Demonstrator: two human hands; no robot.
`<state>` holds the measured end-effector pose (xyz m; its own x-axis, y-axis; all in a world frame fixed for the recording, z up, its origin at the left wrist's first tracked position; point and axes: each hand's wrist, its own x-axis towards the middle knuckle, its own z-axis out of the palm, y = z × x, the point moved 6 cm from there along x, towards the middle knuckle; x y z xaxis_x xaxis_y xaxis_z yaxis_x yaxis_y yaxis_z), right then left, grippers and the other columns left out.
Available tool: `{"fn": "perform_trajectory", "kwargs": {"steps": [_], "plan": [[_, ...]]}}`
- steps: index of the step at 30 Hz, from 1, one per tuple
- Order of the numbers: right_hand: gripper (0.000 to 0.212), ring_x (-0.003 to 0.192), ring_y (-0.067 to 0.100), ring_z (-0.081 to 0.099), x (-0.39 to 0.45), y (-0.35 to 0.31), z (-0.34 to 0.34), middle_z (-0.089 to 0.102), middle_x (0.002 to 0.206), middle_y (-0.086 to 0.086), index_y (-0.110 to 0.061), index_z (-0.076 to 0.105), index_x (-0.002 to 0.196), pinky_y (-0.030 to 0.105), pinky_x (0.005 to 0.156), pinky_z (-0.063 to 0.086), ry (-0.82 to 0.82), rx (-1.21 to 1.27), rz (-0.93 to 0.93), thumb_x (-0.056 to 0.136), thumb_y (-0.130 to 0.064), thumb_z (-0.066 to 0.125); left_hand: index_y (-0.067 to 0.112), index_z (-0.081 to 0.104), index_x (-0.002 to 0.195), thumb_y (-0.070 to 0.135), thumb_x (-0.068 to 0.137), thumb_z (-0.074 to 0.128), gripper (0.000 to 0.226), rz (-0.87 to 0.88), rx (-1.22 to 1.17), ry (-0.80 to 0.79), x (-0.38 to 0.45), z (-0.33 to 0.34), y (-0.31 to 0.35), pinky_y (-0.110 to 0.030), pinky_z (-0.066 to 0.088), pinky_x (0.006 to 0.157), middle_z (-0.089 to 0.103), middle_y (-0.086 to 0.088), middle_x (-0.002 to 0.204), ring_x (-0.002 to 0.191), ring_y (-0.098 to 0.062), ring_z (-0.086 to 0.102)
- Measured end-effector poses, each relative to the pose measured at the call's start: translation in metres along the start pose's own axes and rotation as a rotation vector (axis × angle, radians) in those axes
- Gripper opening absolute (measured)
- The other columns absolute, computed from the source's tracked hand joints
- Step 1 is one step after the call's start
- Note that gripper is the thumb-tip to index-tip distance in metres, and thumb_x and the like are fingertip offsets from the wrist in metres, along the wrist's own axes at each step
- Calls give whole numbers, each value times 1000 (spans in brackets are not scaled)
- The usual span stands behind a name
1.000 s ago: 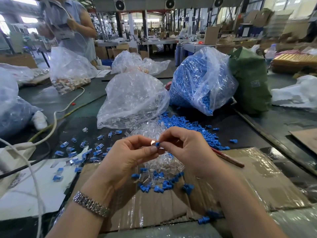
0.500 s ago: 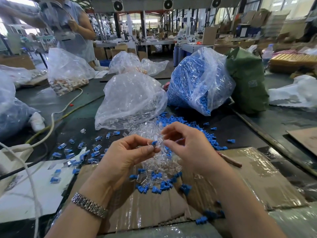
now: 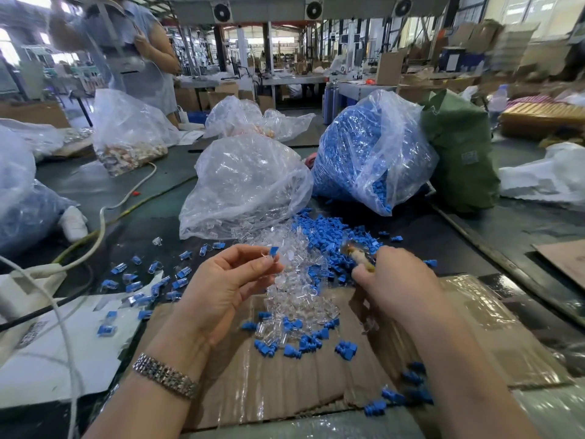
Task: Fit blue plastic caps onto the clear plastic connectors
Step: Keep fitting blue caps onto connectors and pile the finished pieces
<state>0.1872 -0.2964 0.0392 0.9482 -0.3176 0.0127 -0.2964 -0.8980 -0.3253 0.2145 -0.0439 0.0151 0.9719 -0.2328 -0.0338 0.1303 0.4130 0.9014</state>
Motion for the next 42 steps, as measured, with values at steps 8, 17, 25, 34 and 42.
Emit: {"fn": "perform_trajectory", "kwargs": {"steps": [8, 17, 25, 34, 42], "plan": [[30, 71, 23, 71, -35, -39, 5, 72, 76, 9, 10, 63, 105, 36, 70, 61, -610, 851, -184, 102, -20, 59, 9, 79, 103, 17, 61, 90, 44, 20, -3, 13, 1, -3, 6, -26, 59, 77, 75, -18, 112, 104, -27, 73], [38, 84, 26, 73, -53, -61, 12, 73, 86, 11, 9, 62, 114, 50, 89, 60, -687, 748, -303, 103, -27, 57, 14, 80, 100, 22, 60, 88, 41, 62, 152, -6, 2, 7, 5, -26, 60, 78, 77, -12, 107, 96, -23, 73], [37, 81, 25, 75, -51, -58, 16, 73, 81, 6, 5, 64, 112, 52, 86, 60, -674, 739, -297, 103, -30, 57, 14, 79, 101, 12, 79, 78, 21, 104, 283, 23, -1, 10, -1, -51, 53, 99, 76, -17, 109, 108, -37, 70], [46, 60, 19, 68, -46, -63, 26, 69, 65, 3, -2, 70, 92, 36, 67, 60, -592, 682, -274, 103, -44, 54, 25, 81, 98, 20, 78, 73, 22, 178, 455, 40, -4, 13, 6, -34, 60, 88, 79, -5, 101, 96, -19, 74], [53, 74, 27, 74, -36, -48, 9, 74, 78, 5, -9, 72, 101, 42, 74, 61, -585, 834, -260, 96, -59, 55, 30, 77, 92, 22, 84, 79, 12, 389, 672, 306, -13, -9, 35, -26, 58, 78, 77, 6, 92, 88, -11, 72]]}}
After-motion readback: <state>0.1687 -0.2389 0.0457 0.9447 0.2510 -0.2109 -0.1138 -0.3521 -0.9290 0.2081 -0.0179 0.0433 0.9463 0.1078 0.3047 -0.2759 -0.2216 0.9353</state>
